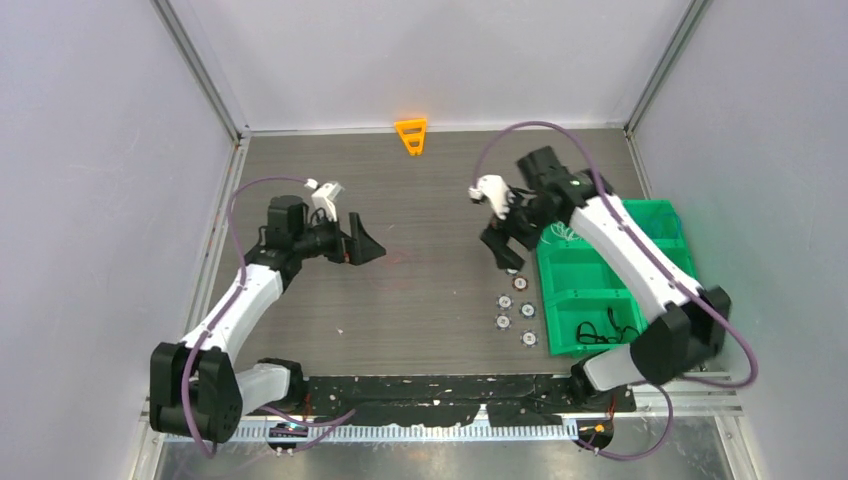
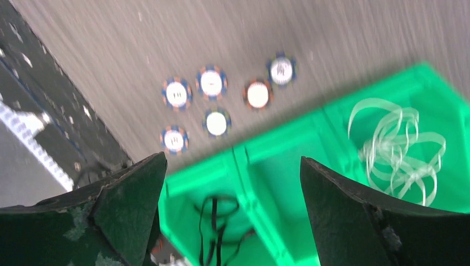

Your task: Untangle the cables

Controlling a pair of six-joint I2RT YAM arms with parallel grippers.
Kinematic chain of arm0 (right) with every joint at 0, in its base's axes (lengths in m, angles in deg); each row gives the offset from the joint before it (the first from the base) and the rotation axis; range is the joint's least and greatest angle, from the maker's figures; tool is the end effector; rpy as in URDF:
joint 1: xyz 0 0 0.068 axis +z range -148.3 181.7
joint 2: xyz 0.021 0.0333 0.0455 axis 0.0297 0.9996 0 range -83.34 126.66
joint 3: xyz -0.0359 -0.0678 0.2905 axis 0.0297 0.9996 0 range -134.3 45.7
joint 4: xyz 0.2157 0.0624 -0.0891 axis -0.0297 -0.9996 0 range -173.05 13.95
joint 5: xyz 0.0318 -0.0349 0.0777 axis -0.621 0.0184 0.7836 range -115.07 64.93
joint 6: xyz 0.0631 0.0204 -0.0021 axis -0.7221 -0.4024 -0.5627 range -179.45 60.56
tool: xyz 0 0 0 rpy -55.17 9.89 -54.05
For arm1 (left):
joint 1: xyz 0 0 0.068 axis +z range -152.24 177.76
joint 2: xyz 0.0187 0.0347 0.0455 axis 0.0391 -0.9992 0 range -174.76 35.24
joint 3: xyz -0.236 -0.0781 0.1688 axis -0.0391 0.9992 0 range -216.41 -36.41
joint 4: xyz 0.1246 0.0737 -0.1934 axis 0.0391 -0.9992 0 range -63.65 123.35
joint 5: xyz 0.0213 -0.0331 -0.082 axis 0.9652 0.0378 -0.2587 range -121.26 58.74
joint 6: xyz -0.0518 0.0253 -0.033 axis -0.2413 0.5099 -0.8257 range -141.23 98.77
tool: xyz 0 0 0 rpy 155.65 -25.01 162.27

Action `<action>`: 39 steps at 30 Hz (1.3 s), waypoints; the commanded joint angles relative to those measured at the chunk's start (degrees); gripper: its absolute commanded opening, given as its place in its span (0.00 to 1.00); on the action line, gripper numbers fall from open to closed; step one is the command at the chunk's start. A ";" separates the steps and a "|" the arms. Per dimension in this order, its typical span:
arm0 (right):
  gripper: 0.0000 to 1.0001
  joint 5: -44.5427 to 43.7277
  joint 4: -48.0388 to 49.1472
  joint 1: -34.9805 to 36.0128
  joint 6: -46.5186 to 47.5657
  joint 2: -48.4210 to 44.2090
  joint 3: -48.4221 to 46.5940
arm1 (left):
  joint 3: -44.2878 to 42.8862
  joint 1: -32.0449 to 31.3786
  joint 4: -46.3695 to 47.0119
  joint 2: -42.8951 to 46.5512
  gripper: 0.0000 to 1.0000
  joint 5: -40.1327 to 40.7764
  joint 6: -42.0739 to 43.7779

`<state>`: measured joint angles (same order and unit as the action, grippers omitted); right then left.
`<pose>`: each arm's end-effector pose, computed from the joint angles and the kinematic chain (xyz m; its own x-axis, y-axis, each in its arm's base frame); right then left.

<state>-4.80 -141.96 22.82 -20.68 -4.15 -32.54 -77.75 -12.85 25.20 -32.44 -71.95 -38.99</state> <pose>0.2158 0.1028 0.3437 -0.3778 -0.7755 -0.5058 -0.8996 0.4367 0.0025 0.2198 -0.0761 0.2741 -0.7337 -0.0978 -0.6724 0.4662 0.6475 -0.6029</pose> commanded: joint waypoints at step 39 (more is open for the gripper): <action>0.07 -17.28 22.71 28.62 -21.39 46.16 -26.50 | -0.03 21.62 -3.09 3.94 0.83 -3.87 -0.20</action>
<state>-18.94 -117.57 53.42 -44.42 47.96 -61.67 -76.74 8.39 18.14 -28.09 -74.05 -39.03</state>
